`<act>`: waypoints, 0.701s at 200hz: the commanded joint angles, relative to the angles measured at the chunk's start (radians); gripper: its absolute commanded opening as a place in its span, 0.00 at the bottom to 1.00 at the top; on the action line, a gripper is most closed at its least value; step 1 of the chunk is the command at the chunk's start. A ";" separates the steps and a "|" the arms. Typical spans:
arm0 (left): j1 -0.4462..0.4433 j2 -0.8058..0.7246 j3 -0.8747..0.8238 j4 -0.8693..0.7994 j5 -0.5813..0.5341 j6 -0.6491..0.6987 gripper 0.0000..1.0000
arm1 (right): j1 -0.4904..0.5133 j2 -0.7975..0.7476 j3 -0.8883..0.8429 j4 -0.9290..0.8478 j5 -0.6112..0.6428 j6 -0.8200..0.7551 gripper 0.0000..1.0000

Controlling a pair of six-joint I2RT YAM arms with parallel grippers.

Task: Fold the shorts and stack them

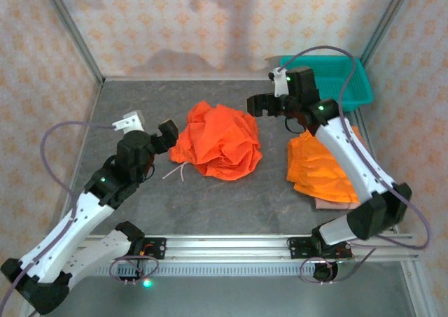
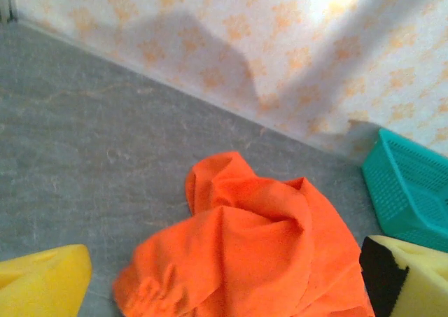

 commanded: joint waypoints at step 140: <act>0.423 0.542 -0.055 0.104 0.610 -0.394 0.99 | 0.565 0.275 -0.188 0.098 0.379 0.102 0.95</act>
